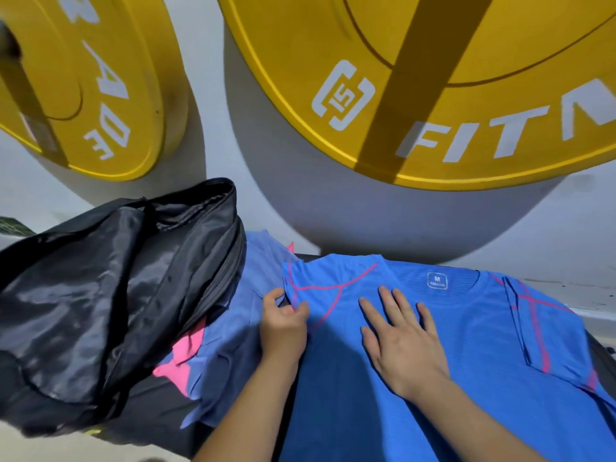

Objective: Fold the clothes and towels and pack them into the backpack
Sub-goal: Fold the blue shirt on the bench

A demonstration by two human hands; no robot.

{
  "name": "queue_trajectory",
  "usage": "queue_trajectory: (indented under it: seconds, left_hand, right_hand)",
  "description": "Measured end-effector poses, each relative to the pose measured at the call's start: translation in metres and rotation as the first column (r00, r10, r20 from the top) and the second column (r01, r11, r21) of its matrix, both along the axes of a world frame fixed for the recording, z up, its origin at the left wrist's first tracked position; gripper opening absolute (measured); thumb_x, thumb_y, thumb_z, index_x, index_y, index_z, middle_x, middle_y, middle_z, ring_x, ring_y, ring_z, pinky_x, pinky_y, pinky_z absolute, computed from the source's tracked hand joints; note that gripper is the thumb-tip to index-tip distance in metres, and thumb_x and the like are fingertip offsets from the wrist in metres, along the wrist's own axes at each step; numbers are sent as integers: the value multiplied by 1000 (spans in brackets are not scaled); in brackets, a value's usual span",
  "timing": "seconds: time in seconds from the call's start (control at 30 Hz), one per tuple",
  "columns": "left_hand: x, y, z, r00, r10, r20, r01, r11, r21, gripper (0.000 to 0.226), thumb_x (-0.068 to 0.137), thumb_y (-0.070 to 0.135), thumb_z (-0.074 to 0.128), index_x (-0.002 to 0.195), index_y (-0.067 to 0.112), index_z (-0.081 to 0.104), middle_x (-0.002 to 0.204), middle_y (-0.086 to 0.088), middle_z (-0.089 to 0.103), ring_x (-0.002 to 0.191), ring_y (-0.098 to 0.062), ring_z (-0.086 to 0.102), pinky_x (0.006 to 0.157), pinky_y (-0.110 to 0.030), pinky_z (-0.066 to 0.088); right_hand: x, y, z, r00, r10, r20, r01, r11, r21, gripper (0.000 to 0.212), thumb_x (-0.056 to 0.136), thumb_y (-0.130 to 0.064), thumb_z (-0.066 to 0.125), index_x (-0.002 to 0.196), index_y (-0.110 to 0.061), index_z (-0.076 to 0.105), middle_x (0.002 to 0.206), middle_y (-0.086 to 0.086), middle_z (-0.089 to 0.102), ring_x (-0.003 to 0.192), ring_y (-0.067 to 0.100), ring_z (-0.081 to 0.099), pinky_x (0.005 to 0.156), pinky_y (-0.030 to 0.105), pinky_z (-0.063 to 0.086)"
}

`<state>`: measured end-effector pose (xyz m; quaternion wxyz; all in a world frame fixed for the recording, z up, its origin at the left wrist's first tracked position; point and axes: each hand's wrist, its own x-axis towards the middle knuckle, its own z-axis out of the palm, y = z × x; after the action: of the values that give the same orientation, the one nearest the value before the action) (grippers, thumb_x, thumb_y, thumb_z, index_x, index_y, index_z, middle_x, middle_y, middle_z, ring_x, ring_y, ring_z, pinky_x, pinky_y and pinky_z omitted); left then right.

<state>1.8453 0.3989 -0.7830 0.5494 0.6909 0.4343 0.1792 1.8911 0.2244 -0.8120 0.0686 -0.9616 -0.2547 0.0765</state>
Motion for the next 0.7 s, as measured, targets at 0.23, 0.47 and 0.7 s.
queue_trajectory:
  seconds: [0.23,0.47,0.7]
  left_hand:
    - [7,15,8,964,-150,-217,182,974,133,20,71,21,58,58,17,44,56,4,45,59,-24,42,58,-32,36]
    - [5,11,4,934,-222,-278,347,744,571,10,74,16,56,73,9,49,82,-16,60,82,-38,54,70,-39,41]
    - [12,18,6,865,-330,-378,458,829,322,27,77,12,49,98,28,53,84,5,62,87,-24,61,70,-33,46]
  right_hand:
    - [8,17,15,999,-32,-29,35,995,93,43,91,-41,32,132,-33,43,149,-2,30,140,18,23,103,44,19]
    - [44,98,47,821,-78,-565,394,794,463,22,87,-32,53,97,-15,62,97,0,65,94,21,58,84,34,46]
    - [66,151,60,862,-62,-503,178,967,185,52,72,-49,61,107,-13,49,94,-1,63,87,21,61,63,31,46]
